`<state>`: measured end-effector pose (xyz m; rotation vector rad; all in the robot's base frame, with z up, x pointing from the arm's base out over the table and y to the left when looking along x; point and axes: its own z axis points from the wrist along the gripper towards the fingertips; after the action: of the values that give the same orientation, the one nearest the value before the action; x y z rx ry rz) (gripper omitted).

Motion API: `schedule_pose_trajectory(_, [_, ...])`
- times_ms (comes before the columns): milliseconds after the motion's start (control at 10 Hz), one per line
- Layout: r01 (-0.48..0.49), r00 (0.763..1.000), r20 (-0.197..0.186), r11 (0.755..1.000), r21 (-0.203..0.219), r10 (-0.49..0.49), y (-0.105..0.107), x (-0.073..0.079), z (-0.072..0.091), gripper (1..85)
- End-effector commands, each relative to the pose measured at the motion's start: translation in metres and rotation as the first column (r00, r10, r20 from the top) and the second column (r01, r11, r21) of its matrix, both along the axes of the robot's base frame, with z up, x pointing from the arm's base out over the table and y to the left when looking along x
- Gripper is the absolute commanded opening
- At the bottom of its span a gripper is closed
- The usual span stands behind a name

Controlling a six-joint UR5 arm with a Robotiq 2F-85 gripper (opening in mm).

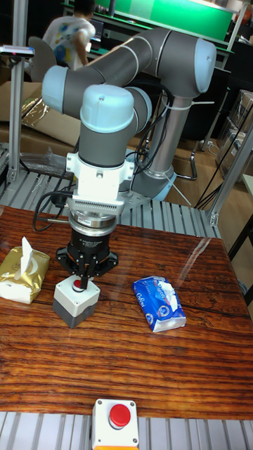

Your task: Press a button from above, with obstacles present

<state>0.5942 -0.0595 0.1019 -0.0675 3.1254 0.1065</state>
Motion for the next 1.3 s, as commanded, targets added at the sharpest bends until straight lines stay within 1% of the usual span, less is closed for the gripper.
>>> schedule_pose_trajectory(0, [0.015, 1.0, -0.006, 1.0, 0.002, -0.015, -0.001, -0.01, -0.002, 1.3])
schedule_pose_trajectory(200, [0.013, 1.0, -0.012, 1.0, -0.005, -0.013, -0.003, -0.011, -0.002, 1.3])
schedule_pose_trajectory(300, [0.02, 1.0, -0.022, 1.0, 0.008, -0.02, 0.0, -0.014, -0.003, 1.3])
schedule_pose_trajectory(500, [0.024, 0.999, -0.03, 1.0, 0.007, -0.024, 0.0, -0.016, -0.004, 1.3])
schedule_pose_trajectory(700, [0.027, 0.998, -0.058, 1.0, 0.003, -0.027, -0.002, -0.024, -0.007, 1.3])
schedule_pose_trajectory(1200, [0.015, 0.998, -0.062, 1.0, 0.004, -0.014, -0.006, -0.024, -0.008, 1.3])
